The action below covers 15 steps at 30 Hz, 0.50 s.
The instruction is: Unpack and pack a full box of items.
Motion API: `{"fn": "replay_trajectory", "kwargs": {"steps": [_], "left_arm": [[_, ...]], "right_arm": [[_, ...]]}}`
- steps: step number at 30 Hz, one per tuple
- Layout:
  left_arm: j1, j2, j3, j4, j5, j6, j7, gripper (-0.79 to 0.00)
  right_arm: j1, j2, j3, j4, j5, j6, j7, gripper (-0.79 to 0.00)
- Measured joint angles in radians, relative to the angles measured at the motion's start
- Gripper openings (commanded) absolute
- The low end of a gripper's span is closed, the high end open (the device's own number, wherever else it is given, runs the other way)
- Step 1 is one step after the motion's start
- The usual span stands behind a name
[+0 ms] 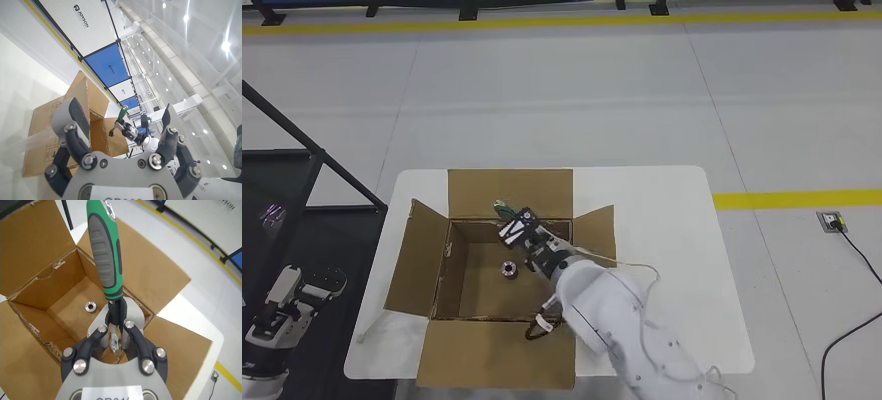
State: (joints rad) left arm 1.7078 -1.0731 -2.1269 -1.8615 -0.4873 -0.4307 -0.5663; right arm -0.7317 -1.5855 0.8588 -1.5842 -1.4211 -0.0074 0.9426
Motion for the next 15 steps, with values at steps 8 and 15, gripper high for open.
{"fn": "replay_trajectory", "kwargs": {"steps": [8, 15], "left_arm": [[0.0, 0.0, 0.0, 0.0, 0.0, 0.0, 0.0, 0.0], [0.0, 0.0, 0.0, 0.0, 0.0, 0.0, 0.0, 0.0]], "right_arm": [[0.185, -0.065, -0.056, 0.421, 0.2, 0.033, 0.063, -0.785], [0.269, -0.112, -0.088, 0.68, 0.315, 0.02, 0.058, -0.785]]}}
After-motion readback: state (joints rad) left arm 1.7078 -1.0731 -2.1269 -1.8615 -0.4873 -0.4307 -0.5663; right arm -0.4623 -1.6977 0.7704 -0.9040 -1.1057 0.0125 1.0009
